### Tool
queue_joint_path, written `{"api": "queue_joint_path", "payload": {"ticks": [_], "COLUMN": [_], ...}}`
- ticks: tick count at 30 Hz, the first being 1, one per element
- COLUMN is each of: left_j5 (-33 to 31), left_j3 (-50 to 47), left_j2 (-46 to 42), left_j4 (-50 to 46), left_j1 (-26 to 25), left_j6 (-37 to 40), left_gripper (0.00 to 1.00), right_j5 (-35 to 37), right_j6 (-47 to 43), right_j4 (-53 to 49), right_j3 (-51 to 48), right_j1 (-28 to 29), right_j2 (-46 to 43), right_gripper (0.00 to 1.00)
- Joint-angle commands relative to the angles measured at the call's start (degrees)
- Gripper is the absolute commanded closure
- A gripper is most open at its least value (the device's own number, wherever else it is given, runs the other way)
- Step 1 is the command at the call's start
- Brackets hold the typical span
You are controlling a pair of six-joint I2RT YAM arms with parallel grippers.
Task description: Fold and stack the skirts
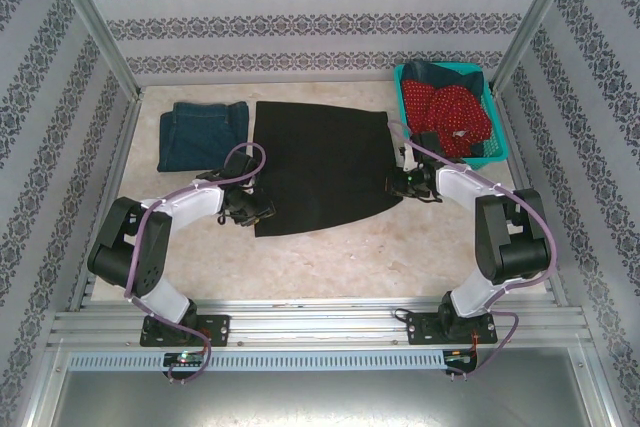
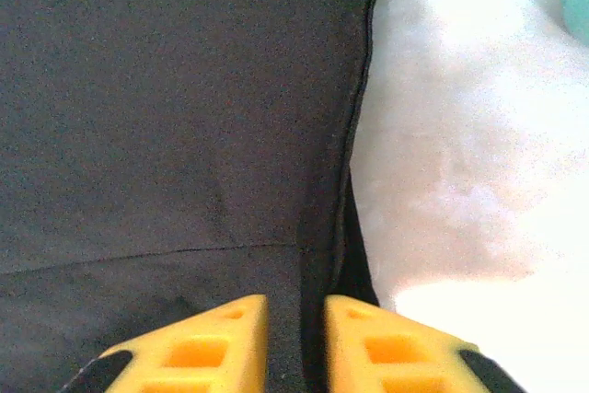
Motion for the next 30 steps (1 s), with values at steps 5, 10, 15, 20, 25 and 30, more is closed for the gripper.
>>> {"api": "queue_joint_path", "payload": {"ticks": [5,10,15,20,25,30], "left_j5": [-8.4,-8.7,-7.5,-7.1,-6.1,-4.9], "left_j3": [1.8,-0.1,5.2,11.0,17.2,16.7], "left_j2": [-7.1,-12.4,-6.7,2.9,11.4,8.9], "left_j4": [-7.6,-2.5,-0.9,2.8,0.0,-3.9], "left_j1": [0.4,3.9,6.8,8.2,8.7,8.7], "left_j6": [2.1,3.0,7.6,12.0,12.8,11.7], "left_gripper": [1.00,1.00,1.00,1.00,0.86,0.44], "right_j5": [1.2,-1.1,-2.9,-0.9,-1.1,-1.5], "right_j6": [0.9,0.3,2.2,4.2,5.8,8.7], "right_j4": [-1.9,-0.6,1.0,-0.9,-6.6,-10.5], "right_j3": [0.3,2.3,7.3,15.1,21.4,18.4], "right_j1": [-0.2,-0.7,-0.6,-0.6,-0.3,0.1], "right_j2": [-7.5,-7.4,-0.6,8.8,14.6,7.9], "right_gripper": [1.00,1.00,1.00,1.00,0.91,0.50]}}
